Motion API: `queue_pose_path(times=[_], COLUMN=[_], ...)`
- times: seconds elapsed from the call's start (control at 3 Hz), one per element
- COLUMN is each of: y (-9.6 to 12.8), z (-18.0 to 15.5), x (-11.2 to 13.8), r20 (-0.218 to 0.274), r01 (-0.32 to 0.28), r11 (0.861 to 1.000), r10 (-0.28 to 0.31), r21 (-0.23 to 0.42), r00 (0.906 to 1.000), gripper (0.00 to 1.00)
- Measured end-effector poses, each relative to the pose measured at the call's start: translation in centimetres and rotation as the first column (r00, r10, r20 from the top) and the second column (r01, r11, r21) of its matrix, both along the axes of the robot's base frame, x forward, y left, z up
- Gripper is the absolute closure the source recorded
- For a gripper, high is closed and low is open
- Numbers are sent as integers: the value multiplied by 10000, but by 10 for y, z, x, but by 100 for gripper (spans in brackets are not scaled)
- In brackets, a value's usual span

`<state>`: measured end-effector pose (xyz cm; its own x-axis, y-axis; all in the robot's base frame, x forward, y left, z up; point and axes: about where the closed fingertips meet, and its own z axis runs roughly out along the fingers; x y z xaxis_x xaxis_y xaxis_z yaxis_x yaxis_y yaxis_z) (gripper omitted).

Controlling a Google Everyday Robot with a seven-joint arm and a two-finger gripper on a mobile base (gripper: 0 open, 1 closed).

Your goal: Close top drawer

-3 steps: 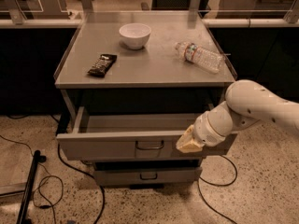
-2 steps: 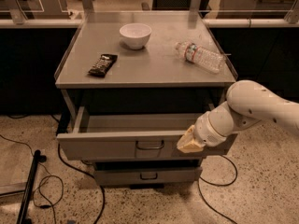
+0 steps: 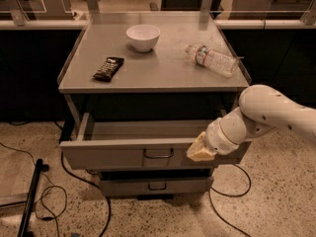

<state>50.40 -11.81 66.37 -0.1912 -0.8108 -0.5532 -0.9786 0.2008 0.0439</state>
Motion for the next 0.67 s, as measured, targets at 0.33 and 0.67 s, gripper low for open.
queue_pose_path(times=[0.33, 0.67], y=[4, 4], z=[-6, -6], x=[26, 24], r20=[118, 117], r01=[-44, -46], r11=[9997, 9997], r10=[47, 49], r21=[-232, -232], r00=[9999, 9999], gripper=[13, 0])
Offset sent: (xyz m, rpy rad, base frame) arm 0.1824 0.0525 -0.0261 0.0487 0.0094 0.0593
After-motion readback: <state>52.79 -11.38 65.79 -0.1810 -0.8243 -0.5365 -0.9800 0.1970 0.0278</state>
